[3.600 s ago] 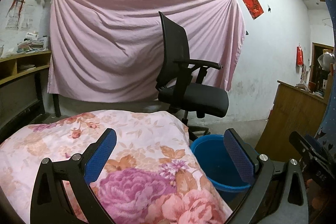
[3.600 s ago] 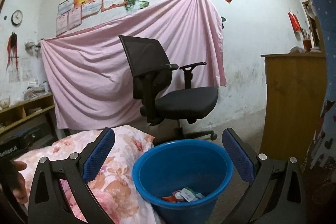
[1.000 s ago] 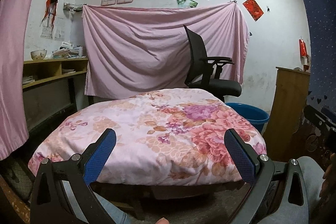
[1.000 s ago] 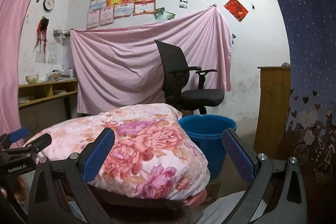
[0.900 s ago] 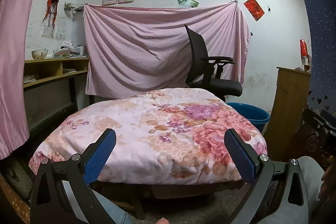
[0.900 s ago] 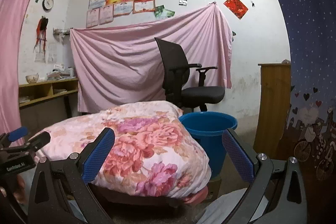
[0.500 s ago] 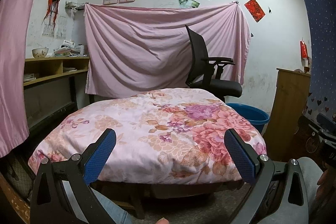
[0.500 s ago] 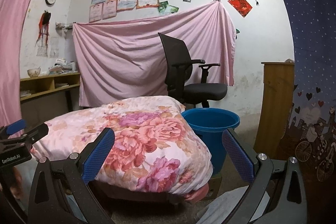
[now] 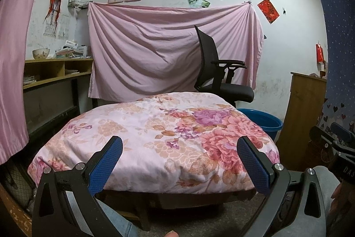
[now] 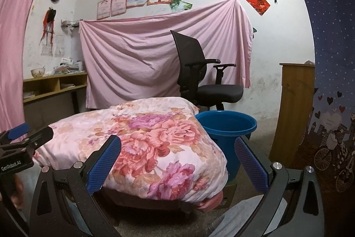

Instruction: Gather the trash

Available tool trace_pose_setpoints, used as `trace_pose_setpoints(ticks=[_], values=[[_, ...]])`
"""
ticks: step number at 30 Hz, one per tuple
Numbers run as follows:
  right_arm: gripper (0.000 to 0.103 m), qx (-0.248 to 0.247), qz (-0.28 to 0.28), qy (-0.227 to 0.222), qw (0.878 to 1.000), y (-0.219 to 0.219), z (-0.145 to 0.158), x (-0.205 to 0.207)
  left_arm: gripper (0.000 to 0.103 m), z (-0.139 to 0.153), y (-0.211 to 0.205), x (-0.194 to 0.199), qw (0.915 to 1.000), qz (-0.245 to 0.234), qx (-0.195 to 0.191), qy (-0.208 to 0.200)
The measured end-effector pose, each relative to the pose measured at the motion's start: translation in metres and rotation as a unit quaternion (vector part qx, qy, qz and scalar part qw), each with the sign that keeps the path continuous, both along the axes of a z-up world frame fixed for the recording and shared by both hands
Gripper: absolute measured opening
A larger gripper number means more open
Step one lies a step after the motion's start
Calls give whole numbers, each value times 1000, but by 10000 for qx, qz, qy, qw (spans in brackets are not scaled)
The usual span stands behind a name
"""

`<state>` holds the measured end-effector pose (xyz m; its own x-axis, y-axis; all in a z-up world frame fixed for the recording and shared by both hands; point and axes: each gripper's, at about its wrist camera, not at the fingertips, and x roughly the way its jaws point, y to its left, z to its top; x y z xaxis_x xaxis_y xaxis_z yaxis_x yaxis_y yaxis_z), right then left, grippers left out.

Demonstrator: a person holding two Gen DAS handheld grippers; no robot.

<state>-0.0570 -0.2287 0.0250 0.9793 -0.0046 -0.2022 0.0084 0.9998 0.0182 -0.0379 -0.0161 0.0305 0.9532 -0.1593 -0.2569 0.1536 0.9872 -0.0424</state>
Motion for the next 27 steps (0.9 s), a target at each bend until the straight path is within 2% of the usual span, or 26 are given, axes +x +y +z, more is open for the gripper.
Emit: trace_pose_setpoints(ticks=[27], values=[[103, 10, 1, -3, 10000, -1, 0, 0, 101, -1, 0, 0, 10000, -26, 26, -45]])
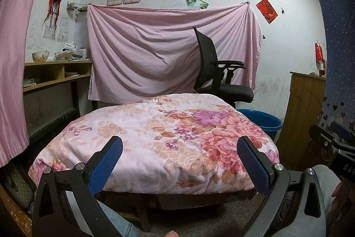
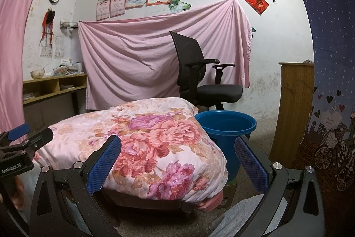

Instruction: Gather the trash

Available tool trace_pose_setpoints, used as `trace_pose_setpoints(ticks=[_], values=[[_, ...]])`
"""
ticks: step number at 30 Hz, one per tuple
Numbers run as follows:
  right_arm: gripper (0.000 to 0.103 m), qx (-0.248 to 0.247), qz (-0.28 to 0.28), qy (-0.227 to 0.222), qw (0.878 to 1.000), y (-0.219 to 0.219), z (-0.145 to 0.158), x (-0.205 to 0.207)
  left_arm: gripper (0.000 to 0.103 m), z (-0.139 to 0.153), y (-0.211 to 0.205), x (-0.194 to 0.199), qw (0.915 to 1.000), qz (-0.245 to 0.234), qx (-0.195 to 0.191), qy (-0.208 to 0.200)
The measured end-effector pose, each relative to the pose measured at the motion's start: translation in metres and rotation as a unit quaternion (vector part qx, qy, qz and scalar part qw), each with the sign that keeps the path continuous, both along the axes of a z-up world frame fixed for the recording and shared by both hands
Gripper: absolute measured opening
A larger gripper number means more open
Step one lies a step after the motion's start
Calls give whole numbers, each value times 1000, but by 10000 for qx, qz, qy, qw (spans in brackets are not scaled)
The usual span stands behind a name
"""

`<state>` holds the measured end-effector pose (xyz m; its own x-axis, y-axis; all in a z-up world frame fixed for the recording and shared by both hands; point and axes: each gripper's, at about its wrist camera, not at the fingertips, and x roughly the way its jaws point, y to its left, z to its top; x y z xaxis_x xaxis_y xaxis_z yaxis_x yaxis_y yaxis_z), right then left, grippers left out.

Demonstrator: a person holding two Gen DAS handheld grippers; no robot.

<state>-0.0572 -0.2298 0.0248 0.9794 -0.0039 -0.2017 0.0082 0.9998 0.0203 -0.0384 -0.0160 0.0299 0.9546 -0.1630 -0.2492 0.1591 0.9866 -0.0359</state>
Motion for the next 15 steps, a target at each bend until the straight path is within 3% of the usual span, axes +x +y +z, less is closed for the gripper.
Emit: trace_pose_setpoints(ticks=[15], values=[[103, 28, -83, -46, 10000, 3, 2, -2, 101, 0, 0, 0, 10000, 2, 5, -1]])
